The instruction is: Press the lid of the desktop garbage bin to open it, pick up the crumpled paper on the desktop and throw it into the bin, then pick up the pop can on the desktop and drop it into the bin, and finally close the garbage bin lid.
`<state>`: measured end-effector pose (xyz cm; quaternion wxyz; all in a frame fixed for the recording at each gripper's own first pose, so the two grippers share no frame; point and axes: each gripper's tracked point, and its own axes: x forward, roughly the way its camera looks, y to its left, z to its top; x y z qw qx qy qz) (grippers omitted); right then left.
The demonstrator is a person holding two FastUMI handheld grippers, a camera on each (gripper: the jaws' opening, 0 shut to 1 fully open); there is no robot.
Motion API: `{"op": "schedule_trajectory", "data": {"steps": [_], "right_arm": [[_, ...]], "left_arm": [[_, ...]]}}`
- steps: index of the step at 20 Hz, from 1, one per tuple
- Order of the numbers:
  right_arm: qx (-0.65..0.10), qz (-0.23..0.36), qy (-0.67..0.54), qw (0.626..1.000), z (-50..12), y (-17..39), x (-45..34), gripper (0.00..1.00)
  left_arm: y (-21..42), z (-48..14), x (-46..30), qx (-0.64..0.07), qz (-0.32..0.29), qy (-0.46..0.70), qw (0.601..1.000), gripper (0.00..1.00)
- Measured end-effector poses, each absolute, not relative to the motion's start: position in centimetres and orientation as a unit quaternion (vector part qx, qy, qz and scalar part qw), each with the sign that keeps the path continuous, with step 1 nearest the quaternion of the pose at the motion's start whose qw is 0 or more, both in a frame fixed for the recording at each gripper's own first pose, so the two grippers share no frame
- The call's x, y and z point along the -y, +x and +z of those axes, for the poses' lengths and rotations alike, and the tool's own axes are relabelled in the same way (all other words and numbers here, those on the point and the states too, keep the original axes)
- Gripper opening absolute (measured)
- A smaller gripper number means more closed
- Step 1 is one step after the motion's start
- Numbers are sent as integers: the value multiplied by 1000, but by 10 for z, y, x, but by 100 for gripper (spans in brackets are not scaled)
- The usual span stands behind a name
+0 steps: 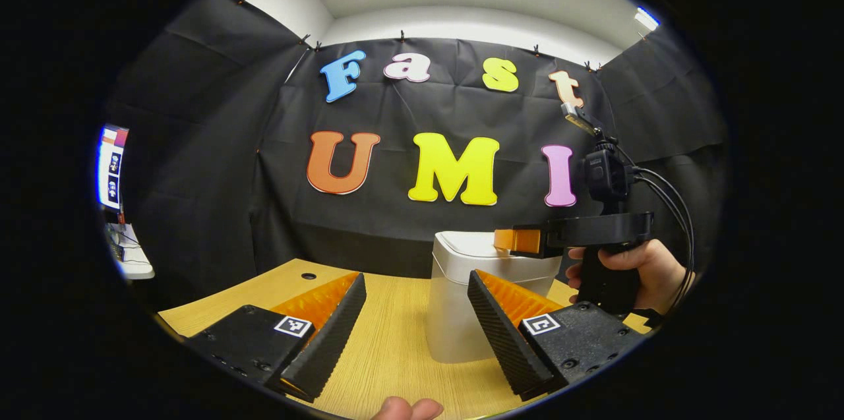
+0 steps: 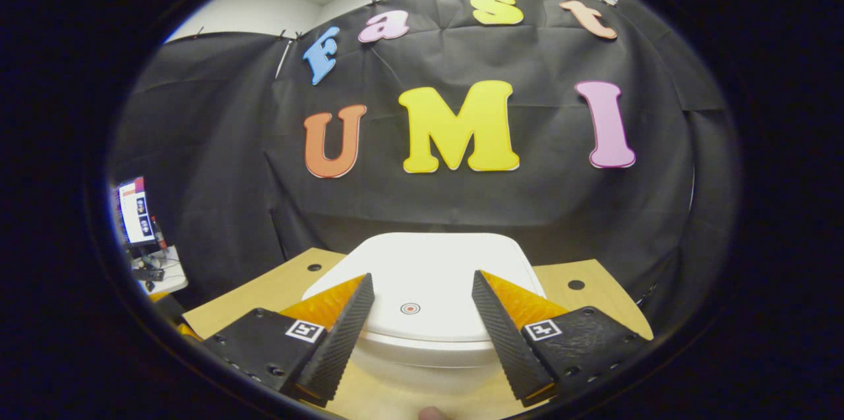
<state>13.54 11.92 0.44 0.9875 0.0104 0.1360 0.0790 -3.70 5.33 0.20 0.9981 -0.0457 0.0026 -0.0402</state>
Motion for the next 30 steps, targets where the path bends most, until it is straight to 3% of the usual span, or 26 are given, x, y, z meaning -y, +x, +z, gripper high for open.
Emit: {"op": "schedule_trajectory", "data": {"steps": [7, 14, 17, 18, 25, 27, 30], "right_arm": [[-156, 79, -5, 985, -2, 135, -118, 94], [-130, 83, -16, 988, -10, 135, -116, 97], [-122, 82, -12, 989, -12, 136, -118, 96], [-118, 78, -10, 990, -11, 136, -117, 90], [-73, 46, 3, 996, 1, 136, -115, 88], [-67, 36, 8, 997, 1, 134, -115, 96], [-58, 47, 25, 997, 12, 128, -117, 95]], "left_arm": [[-32, -6, -50, -11, -44, -54, 997, 100], [-26, -19, -46, -20, -48, -59, 997, 100], [-23, -23, -43, -22, -47, -63, 997, 100], [-23, -23, -43, -22, -46, -63, 997, 100], [-27, -20, -47, -14, -34, -50, 998, 100], [-27, -18, -49, -13, -29, -47, 998, 100], [-27, -14, -48, -8, -25, -48, 998, 100]]}}
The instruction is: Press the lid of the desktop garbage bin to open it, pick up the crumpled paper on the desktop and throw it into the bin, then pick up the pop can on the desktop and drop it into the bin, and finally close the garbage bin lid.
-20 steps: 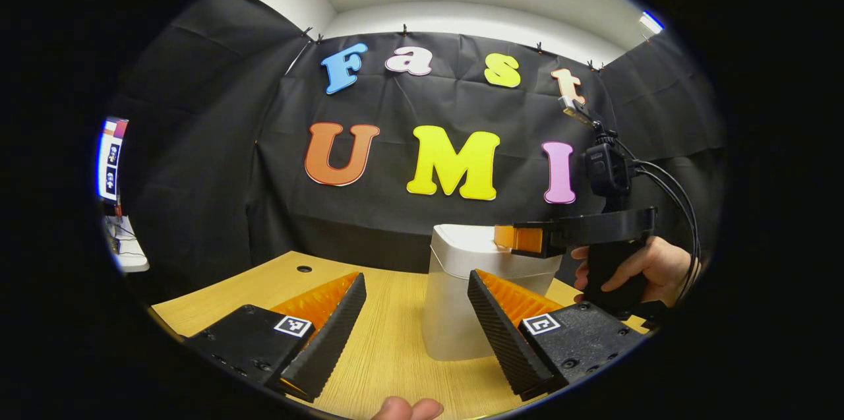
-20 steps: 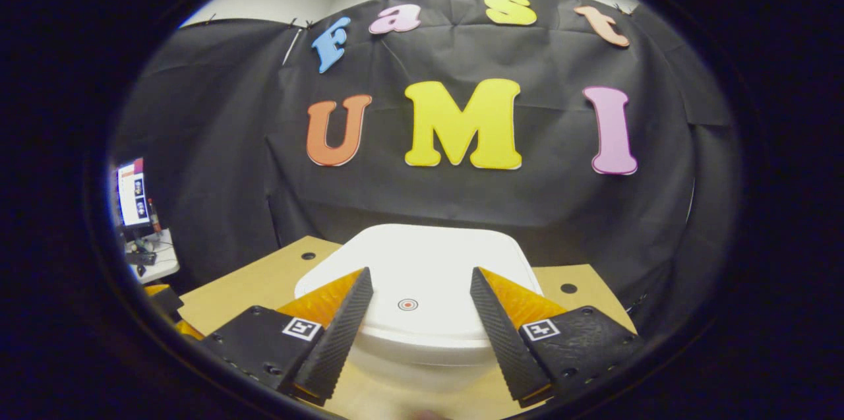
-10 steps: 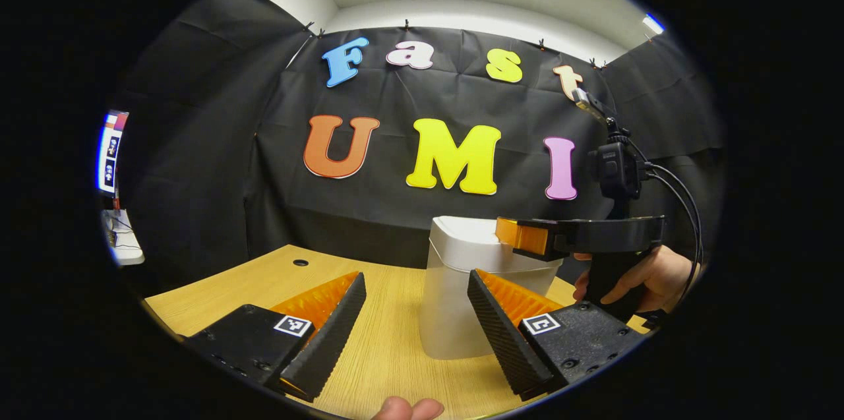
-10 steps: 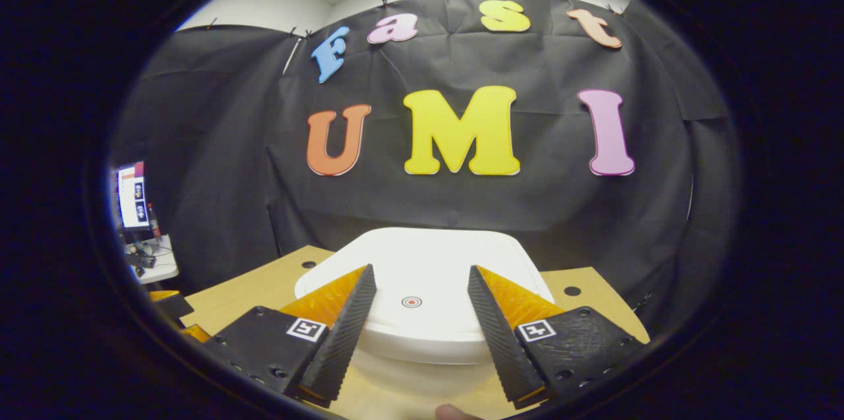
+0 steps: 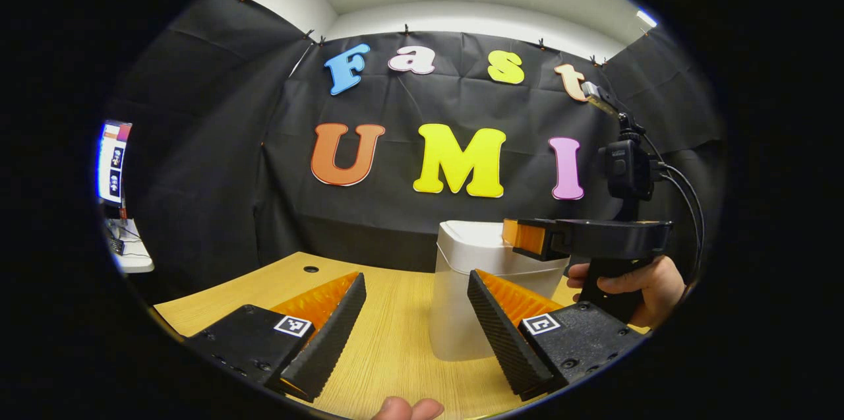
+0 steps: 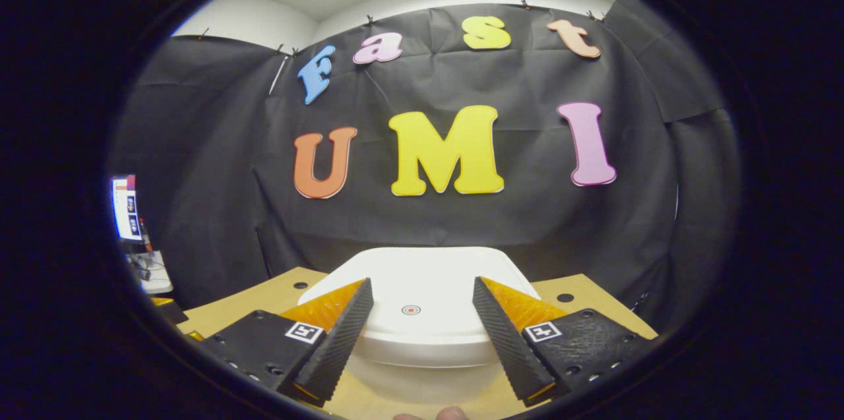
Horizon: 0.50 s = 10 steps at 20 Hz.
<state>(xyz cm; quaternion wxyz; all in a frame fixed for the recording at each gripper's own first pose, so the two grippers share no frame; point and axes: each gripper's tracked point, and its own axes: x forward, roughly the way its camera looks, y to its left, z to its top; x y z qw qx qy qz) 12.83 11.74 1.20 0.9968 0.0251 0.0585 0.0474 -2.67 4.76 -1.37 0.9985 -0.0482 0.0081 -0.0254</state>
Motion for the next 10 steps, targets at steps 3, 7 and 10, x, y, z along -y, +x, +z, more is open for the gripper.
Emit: {"op": "schedule_trajectory", "data": {"steps": [3, 7, 10], "right_arm": [[-25, 48, 27, 998, 31, 117, -106, 95], [4, 45, 16, 999, 39, 88, -81, 95], [22, 38, 12, 999, 38, 63, -57, 94]], "left_arm": [[-27, -9, -47, -3, -20, -41, 999, 100], [-27, -5, -41, 2, -20, -33, 999, 100], [-26, -1, -33, 8, -22, -31, 999, 100]]}}
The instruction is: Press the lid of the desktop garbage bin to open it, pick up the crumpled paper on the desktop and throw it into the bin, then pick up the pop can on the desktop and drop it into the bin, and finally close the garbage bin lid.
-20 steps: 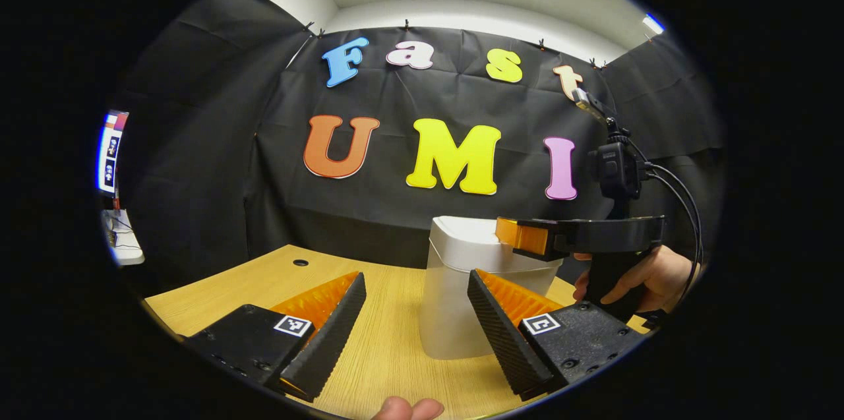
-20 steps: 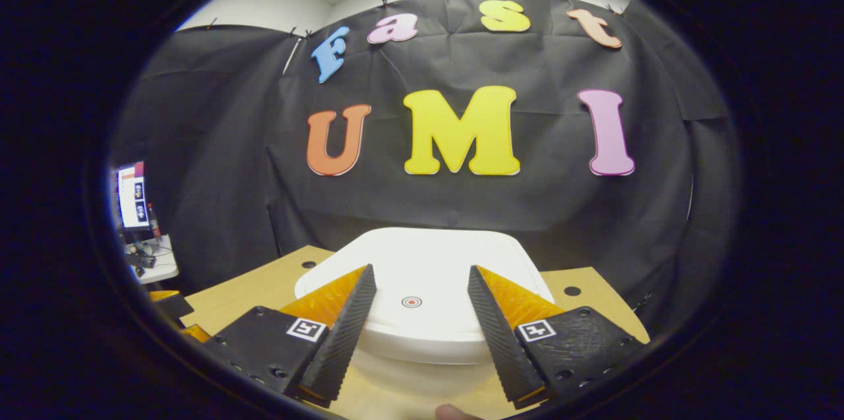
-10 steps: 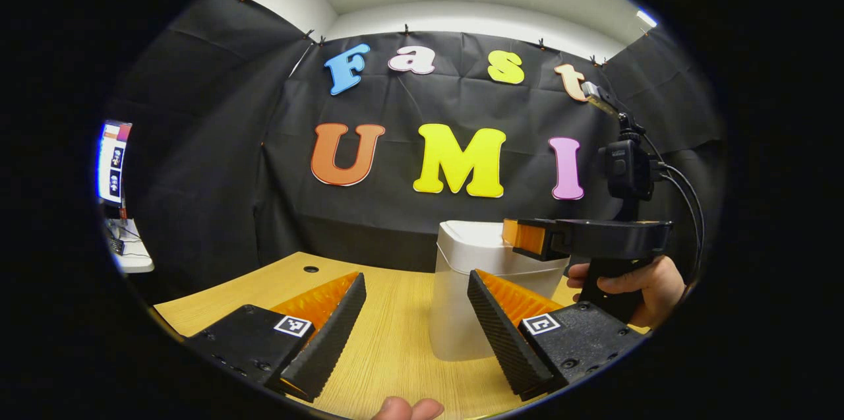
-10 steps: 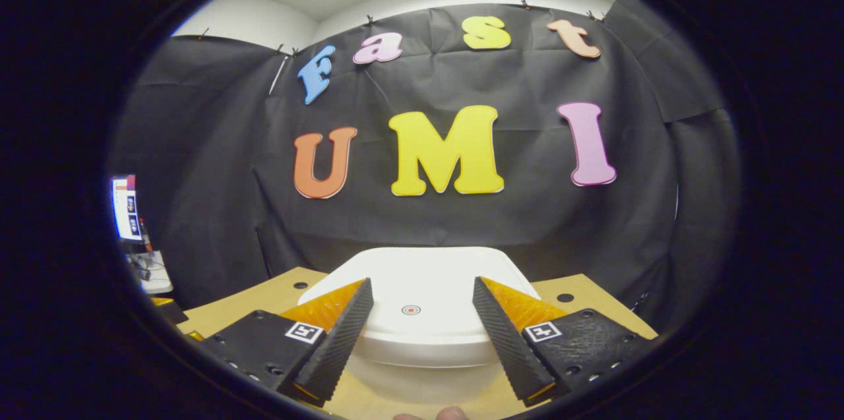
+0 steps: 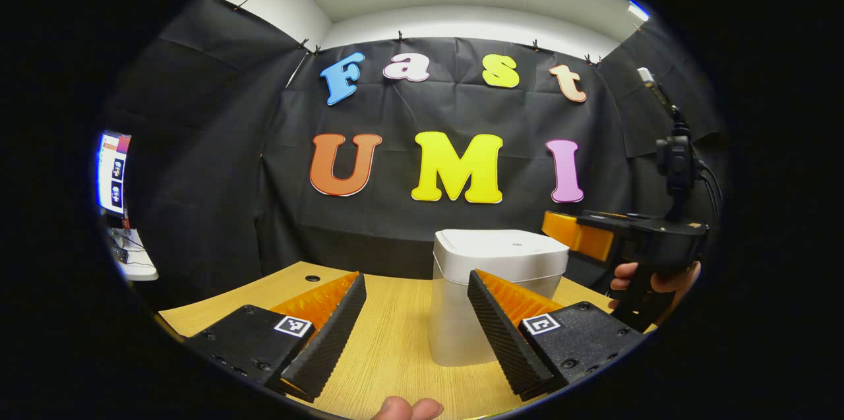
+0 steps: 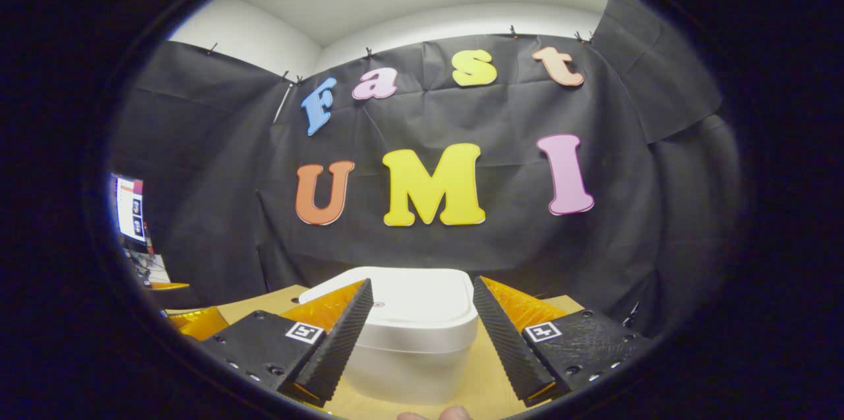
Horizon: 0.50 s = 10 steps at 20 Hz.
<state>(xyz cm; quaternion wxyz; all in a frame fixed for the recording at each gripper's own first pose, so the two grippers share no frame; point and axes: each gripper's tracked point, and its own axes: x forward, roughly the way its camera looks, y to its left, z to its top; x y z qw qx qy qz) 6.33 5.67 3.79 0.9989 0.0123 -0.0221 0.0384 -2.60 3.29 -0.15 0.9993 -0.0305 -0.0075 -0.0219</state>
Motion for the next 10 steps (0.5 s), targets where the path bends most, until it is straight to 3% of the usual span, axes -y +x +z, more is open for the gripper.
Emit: {"op": "schedule_trajectory", "data": {"steps": [10], "right_arm": [[54, -6, -1, 999, 9, -3, 5, 95]], "left_arm": [[-36, 1, -12, 23, -21, -18, 999, 100]]}}
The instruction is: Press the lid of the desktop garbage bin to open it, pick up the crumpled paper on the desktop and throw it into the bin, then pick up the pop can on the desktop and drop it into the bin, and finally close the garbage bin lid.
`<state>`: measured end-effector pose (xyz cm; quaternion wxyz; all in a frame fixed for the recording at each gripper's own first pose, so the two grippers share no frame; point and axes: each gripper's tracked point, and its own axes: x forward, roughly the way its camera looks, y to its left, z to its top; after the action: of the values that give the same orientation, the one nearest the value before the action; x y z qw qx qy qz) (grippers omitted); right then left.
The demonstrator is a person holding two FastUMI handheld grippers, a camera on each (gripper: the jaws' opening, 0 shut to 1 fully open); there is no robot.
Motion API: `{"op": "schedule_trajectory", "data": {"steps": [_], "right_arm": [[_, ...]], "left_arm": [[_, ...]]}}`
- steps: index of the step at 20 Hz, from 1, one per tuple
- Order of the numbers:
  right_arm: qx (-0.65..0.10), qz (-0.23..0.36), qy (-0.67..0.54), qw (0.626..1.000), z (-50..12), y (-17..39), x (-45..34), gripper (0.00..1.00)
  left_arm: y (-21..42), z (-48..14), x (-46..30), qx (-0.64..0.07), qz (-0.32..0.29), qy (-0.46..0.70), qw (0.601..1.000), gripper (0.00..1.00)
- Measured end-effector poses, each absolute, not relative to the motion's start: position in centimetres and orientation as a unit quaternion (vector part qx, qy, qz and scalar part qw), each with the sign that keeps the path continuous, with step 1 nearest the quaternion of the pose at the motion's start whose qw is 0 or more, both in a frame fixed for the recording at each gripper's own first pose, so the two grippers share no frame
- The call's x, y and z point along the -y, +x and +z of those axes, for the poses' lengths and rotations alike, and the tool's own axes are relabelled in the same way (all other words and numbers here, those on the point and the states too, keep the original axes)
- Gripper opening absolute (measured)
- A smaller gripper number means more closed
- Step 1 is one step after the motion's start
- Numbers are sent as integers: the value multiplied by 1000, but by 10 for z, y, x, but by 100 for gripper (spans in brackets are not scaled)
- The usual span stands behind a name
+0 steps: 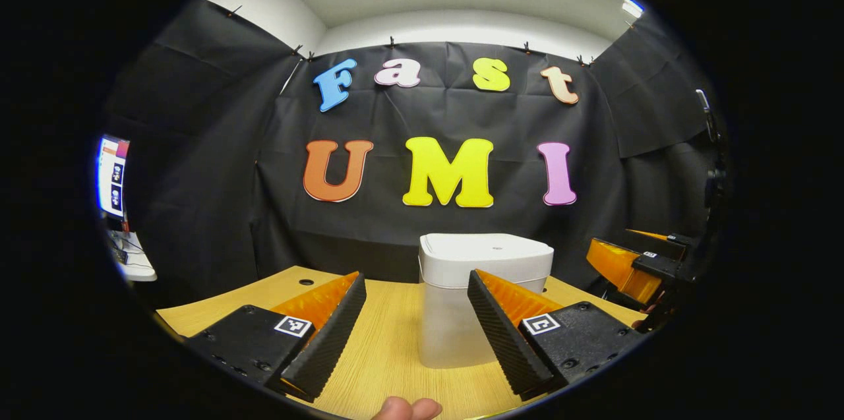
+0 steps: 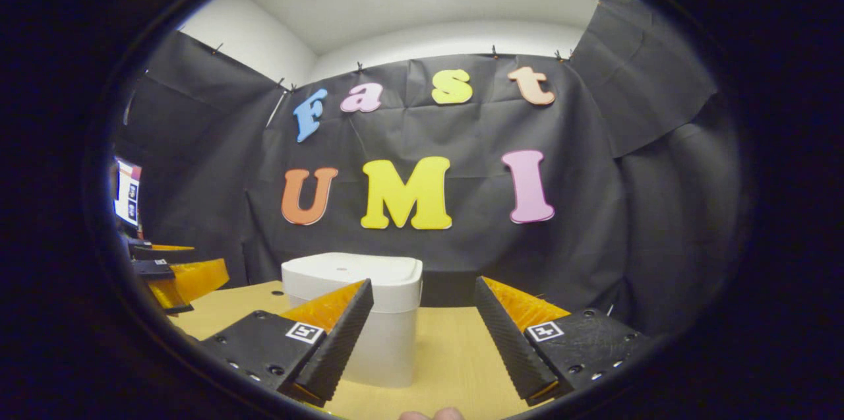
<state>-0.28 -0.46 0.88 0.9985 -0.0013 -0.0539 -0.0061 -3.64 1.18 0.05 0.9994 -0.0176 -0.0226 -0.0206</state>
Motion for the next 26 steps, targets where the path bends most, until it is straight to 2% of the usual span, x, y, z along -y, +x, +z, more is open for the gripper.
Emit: {"op": "schedule_trajectory", "data": {"steps": [2, 3, 9, 18, 26], "right_arm": [[56, -15, -2, 998, -1, -15, 10, 93], [60, -20, -8, 998, -5, -19, 13, 95], [68, -30, -29, 997, -20, -38, 17, 96], [58, -48, -7, 997, -26, -32, 32, 95], [60, -38, -22, 997, -25, -30, 20, 97]], "left_arm": [[-42, -2, -17, 26, -7, -10, 1000, 99], [-45, -5, -17, 30, -5, -11, 999, 100], [-48, -21, -2, 27, -15, -18, 999, 100], [-44, -22, 10, 28, -25, -9, 999, 100], [-45, -24, 6, 26, -23, -7, 999, 100]]}}
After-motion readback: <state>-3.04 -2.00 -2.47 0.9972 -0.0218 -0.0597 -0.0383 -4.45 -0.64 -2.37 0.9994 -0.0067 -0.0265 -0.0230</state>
